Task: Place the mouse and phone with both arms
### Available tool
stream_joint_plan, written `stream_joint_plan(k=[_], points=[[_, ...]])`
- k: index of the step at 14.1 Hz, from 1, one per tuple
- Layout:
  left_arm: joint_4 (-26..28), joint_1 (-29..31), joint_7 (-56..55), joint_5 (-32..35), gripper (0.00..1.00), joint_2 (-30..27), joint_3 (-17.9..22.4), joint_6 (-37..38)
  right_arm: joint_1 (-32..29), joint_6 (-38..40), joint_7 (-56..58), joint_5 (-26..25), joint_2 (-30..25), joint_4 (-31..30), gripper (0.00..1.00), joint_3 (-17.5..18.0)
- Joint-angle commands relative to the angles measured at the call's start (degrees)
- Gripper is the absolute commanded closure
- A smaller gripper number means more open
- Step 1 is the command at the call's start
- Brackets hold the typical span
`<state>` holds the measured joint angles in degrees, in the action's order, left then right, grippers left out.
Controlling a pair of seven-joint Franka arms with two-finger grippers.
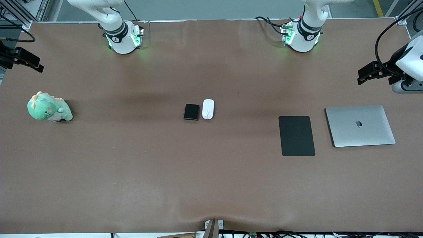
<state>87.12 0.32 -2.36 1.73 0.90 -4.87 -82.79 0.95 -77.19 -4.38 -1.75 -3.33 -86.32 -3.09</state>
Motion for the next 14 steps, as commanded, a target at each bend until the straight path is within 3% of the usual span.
stream_joint_plan(k=[1, 12, 14], points=[[-0.37, 0.30, 1.83, 1.26, 0.00, 0.24, -0.40, 0.09, -0.77, 0.28, -0.02, 0.25, 0.61, 1.33, 0.00, 0.46], [0.16, -2.34, 0.61, 1.17, 0.00, 1.03, -0.58, -0.54, -1.65, -2.97, -0.55, 0.87, 2.35, 1.33, 0.00, 0.37], [0.95, -2.95, -2.36, 1.34, 0.00, 1.56, -2.59, -0.45, -1.83, -3.06, -0.37, 0.61, 2.54, 1.42, 0.00, 0.37]])
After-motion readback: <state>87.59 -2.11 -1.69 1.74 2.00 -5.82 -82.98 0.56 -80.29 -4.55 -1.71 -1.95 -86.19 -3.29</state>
